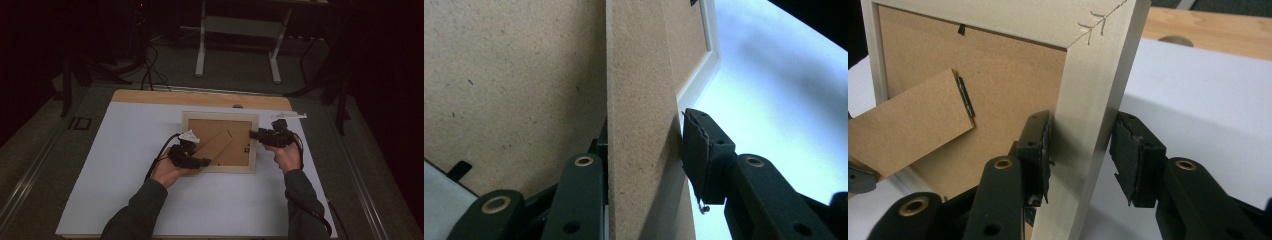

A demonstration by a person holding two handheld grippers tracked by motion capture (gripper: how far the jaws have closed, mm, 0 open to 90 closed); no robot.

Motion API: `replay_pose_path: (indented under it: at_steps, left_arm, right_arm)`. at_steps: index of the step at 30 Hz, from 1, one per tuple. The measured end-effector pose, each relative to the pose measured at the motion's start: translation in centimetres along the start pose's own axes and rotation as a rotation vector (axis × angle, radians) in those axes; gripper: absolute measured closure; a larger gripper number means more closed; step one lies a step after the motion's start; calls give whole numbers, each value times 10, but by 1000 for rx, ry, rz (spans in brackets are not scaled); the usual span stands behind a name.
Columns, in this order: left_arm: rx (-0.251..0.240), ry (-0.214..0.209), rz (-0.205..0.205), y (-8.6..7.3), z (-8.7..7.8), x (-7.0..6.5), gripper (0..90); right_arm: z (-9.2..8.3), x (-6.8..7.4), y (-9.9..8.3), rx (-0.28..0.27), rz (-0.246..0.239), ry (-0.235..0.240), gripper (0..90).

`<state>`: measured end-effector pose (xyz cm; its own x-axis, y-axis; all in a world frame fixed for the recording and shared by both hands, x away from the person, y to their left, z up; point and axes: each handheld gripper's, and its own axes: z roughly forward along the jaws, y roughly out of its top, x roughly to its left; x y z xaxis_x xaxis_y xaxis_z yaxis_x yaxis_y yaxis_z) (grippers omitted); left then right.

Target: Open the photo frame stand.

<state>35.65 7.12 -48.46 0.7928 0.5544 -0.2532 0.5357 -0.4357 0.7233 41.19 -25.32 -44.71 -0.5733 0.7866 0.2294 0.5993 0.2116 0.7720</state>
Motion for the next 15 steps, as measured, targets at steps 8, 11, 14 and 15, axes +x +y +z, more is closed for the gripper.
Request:
replay_pose_path:
  at_steps: [8, 11, 14, 15]
  left_arm:
    - [-6, 25, 12, 1, 0, -1, 668]
    - [-6, 28, 12, 1, 0, -1, 689]
    - [-8, 38, 15, 1, 0, -1, 701]
    - [-9, 41, 18, 1, 0, -1, 703]
  right_arm:
    - [-3, 4, 3, -25, -20, -13, 606]
    - [-3, 5, 5, -36, -26, -17, 611]
    - [-4, 7, 6, -47, -36, -19, 614]
    - [-4, 8, 6, -49, -35, -18, 615]
